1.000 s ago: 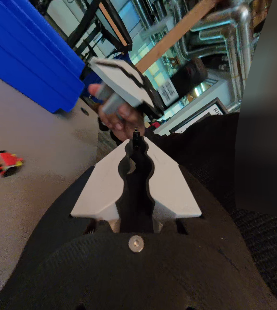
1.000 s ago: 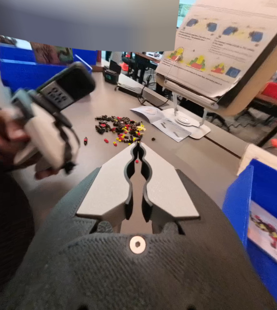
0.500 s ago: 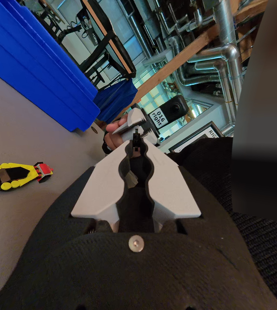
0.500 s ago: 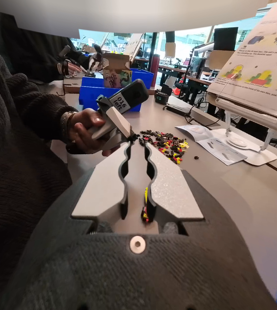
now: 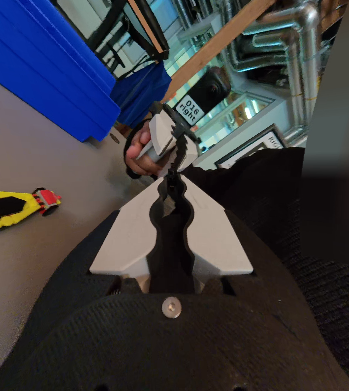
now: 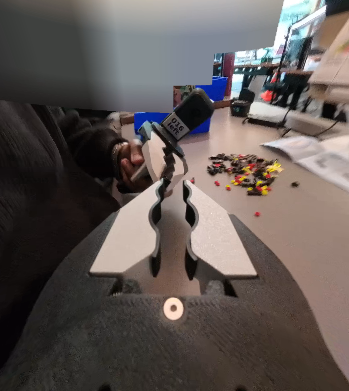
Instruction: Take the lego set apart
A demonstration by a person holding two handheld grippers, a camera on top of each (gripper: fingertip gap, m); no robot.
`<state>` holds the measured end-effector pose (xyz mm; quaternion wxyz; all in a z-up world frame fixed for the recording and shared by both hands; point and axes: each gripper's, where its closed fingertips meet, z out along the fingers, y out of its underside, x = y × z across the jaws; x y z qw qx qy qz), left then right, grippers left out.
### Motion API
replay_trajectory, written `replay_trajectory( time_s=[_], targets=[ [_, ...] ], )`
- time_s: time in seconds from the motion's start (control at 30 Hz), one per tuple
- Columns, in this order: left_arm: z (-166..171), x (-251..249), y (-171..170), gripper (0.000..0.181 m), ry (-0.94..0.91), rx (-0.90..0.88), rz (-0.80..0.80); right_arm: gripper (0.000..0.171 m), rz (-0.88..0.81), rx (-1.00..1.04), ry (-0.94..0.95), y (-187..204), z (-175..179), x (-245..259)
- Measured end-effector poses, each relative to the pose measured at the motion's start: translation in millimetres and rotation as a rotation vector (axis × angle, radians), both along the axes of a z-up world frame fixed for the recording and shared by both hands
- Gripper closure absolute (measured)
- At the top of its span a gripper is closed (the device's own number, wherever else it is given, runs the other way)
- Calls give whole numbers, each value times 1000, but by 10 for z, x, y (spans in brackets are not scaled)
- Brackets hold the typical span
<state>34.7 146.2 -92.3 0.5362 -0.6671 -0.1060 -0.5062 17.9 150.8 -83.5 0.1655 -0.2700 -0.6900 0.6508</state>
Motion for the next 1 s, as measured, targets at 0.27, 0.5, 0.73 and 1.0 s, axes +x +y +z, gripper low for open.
replay_trajectory(
  time_s=[0.27, 0.5, 0.73, 1.0],
  targets=[
    [-170, 3, 41, 173, 535, 9, 123, 164, 120, -149, -259, -73, -126, 42],
    [-68, -24, 38, 174, 507, 77, 164, 165, 117, -187, -236, -59, -49, 32],
    [53, -106, 14, 181, 453, 129, 221, 165, 110, -358, -257, 39, 106, -11],
    [99, -90, 12, 172, 384, 149, 219, 165, 100, -348, -254, 4, 98, -16]
  ],
)
